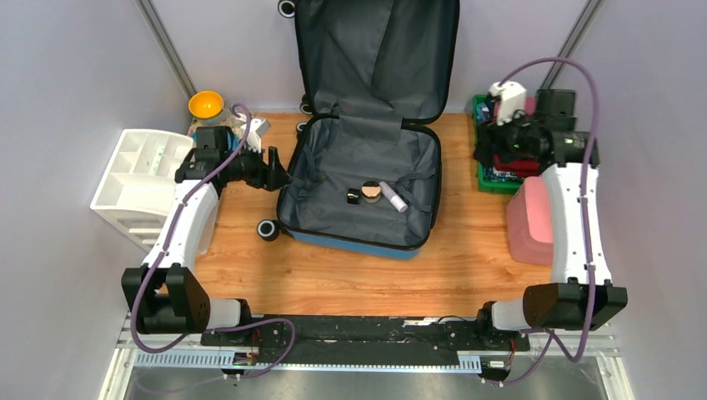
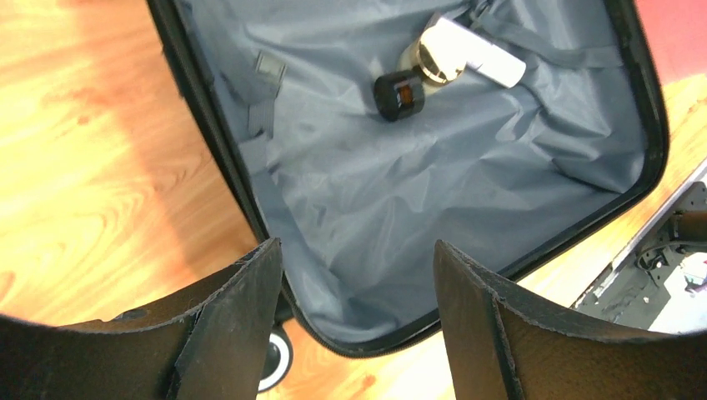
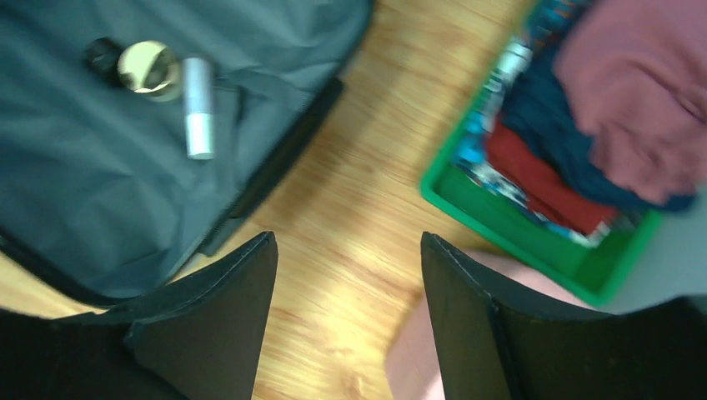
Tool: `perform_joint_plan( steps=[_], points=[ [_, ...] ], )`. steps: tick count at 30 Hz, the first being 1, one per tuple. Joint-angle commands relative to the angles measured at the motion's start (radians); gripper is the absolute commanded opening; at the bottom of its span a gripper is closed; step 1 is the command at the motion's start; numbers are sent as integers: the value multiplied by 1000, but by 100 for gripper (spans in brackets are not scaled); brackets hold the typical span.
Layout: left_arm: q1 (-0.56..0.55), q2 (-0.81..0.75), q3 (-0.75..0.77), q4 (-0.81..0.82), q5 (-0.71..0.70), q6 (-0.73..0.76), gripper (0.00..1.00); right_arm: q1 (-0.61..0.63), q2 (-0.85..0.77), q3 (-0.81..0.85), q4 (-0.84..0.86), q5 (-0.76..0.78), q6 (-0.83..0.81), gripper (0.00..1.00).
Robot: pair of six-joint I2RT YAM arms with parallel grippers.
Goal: Open, take out, and arrange the luggage
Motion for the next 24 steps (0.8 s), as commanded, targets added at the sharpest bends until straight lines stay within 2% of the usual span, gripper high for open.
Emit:
perform_joint_plan(
  steps=[1, 6, 9, 15, 24],
  points=[
    [28, -76, -48, -48, -33, 0, 75, 199, 15, -93, 100, -5, 47, 67],
    [29, -123, -93, -49, -75, 7, 75, 425, 78, -184, 192, 62, 76, 63],
    [29, -143, -105, -44, -84, 9, 75, 515, 144, -218, 238, 96, 81, 60],
    [29, -155, -107, -49, -75, 14, 74, 595, 311, -207, 298, 141, 127, 53],
    [29, -165, -117, -61, -59, 15, 73, 626, 517, -172, 391, 142, 150, 52]
  ],
)
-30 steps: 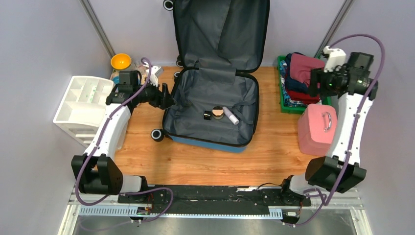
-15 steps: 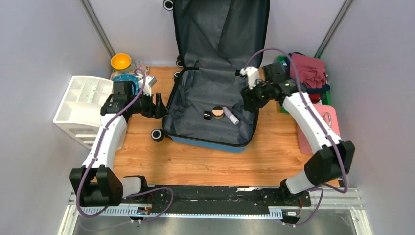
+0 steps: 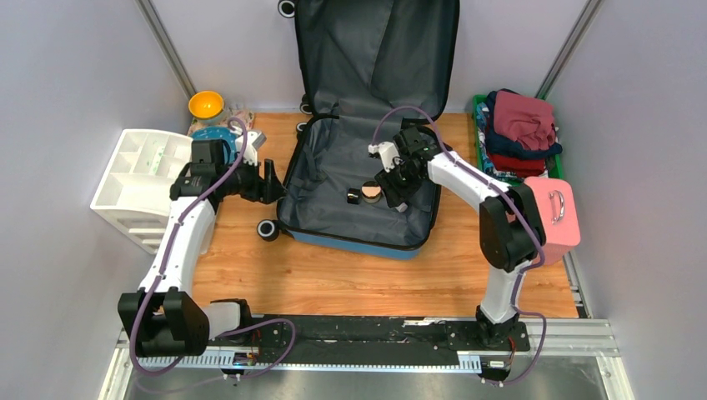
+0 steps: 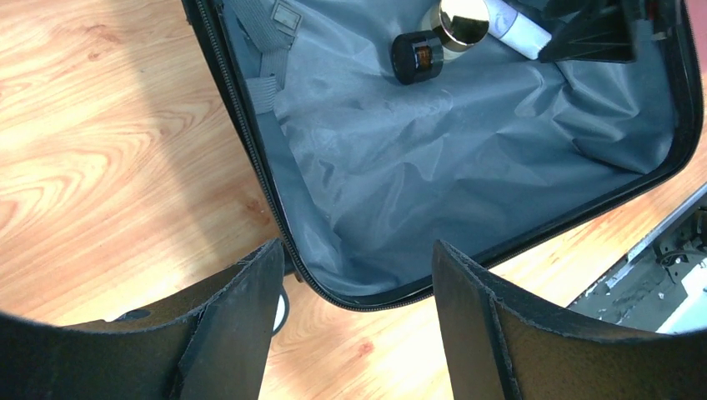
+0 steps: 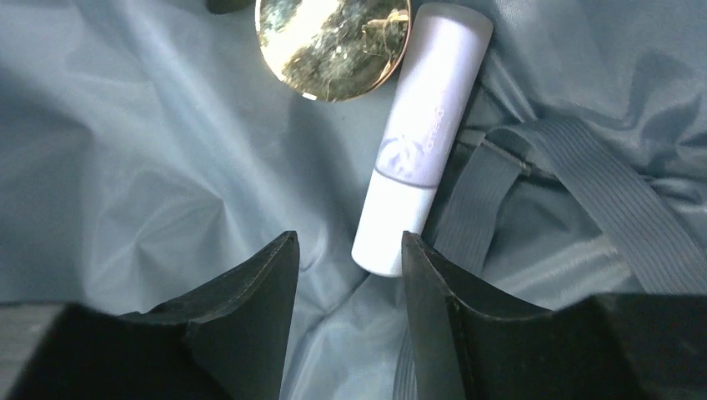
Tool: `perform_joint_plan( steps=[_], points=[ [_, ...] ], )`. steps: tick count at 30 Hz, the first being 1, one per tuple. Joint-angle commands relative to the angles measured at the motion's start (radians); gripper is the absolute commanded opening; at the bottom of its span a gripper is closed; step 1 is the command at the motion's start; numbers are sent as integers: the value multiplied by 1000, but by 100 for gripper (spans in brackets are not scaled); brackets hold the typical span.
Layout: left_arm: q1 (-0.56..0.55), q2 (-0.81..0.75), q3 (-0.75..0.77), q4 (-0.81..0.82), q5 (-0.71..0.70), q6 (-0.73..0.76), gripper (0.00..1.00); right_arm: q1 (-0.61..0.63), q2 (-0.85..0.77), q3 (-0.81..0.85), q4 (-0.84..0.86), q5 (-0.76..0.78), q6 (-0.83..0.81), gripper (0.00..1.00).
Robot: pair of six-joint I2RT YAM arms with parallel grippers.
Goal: Open, take out, and arrange the luggage
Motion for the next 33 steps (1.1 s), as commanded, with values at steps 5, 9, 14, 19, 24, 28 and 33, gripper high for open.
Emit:
perform_joint_plan(
  steps=[5, 9, 14, 19, 24, 28, 33],
  points=[
    [5, -48, -20, -15, 9, 17, 73, 19, 119, 100, 119, 27, 25, 50],
    [5, -56, -34, -18, -1, 19, 73, 19, 192, 144, 120, 50, 14, 48],
    [5, -43, -24, -15, 15, 28, 73, 19, 237, 158, 142, 67, -6, 48],
    [3, -33, -12, -9, 94, 55, 72, 19, 260, 163, 152, 85, 2, 36],
    [-100, -63, 20, -31, 76, 261, 71, 5, 139, 231, 36, 31, 34, 0],
    [-120, -91, -10, 57, 169, 388, 72, -15, 15, 256, -16, -89, 146, 0],
    [-201, -128, -58, 215, 231, 607, 73, -39, -77, 245, 2, -294, 362, 0]
  ],
)
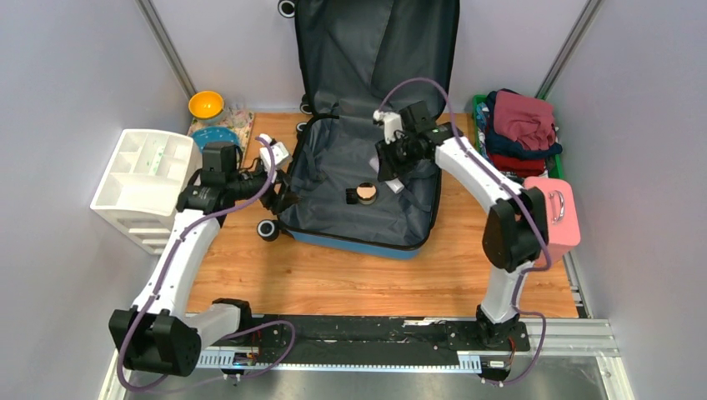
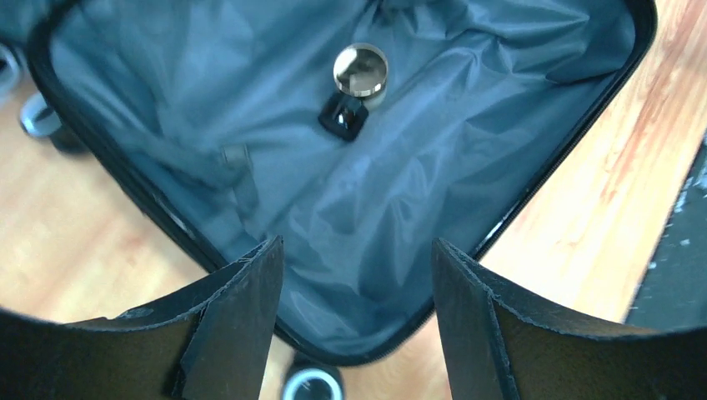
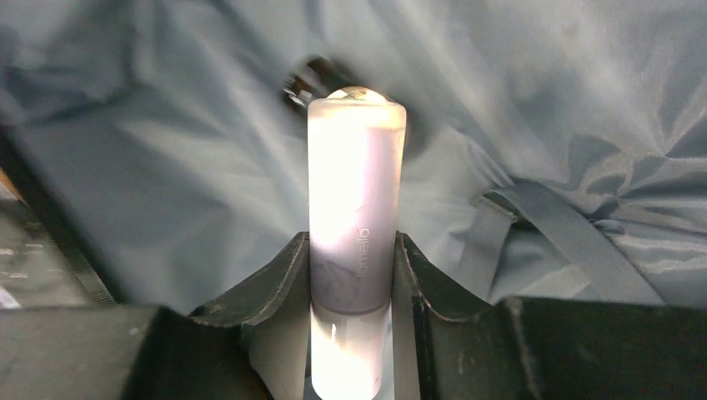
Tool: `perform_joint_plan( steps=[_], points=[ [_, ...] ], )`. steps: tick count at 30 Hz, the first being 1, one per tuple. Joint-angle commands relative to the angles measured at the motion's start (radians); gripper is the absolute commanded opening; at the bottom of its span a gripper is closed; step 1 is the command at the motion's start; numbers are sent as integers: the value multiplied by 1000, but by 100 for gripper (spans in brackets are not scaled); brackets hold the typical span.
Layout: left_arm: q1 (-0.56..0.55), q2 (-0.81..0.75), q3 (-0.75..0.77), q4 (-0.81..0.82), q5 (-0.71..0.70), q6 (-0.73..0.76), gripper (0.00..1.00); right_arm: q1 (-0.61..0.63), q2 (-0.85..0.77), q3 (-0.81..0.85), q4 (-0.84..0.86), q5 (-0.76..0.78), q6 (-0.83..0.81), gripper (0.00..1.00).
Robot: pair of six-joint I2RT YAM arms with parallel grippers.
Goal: Open, take out, and arrange the luggage
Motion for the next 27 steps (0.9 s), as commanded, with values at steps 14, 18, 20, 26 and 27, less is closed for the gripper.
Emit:
perform_joint_plan(
  steps=[14, 18, 20, 26, 27],
  points=[
    [-502, -5, -227, 486, -67, 1021, 70, 9, -168, -32, 72, -187, 821, 0],
    [-543, 17, -298, 682, -103, 1025, 68, 45, -161, -24, 43, -184, 791, 0],
    [-559, 29, -332, 749, -127, 1010, 68, 49, -158, -24, 31, -187, 780, 0],
    [-573, 70, -342, 893, -176, 933, 68, 85, -161, -15, 35, -213, 749, 0],
    [-579, 71, -347, 905, -185, 933, 68, 86, -159, -15, 40, -222, 748, 0]
  ],
)
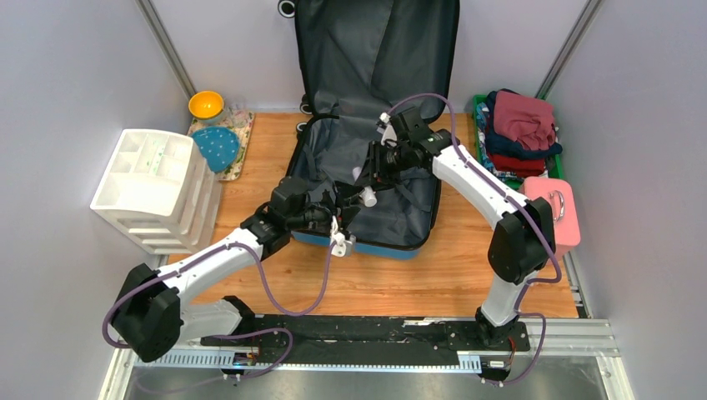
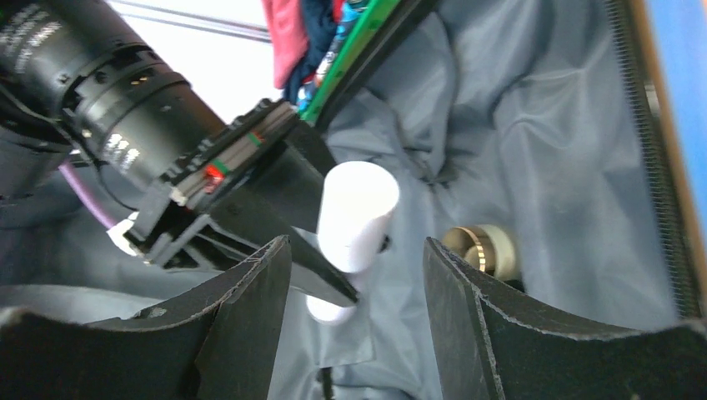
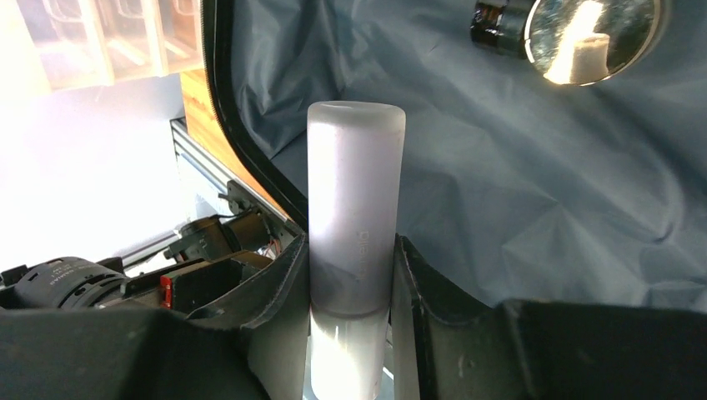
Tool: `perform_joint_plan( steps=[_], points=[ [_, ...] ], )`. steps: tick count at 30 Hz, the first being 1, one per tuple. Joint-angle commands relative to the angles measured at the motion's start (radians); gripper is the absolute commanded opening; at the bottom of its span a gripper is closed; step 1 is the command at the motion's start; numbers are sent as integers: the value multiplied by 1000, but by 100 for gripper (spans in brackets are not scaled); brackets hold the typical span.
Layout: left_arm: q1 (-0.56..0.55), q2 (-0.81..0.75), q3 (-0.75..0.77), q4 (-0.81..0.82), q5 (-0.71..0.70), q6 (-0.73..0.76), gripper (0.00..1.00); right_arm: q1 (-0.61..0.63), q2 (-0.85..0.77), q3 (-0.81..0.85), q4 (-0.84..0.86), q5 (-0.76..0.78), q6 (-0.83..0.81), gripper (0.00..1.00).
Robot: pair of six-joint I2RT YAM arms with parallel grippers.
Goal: Open, take out, and arrange the luggage
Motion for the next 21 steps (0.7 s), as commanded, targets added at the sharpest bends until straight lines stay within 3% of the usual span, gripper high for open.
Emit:
perform_joint_plan(
  steps=[1, 11, 21],
  points=[
    [-15, 11, -16, 187, -24, -19, 68, 19, -33, 36, 26, -56, -10, 0],
    [-39, 40, 12, 125, 10, -2, 65, 55, -26, 60, 37, -78, -43, 0],
    [-55, 72, 23, 177, -67, -19, 52, 62, -34, 56, 54, -127, -60, 0]
  ],
)
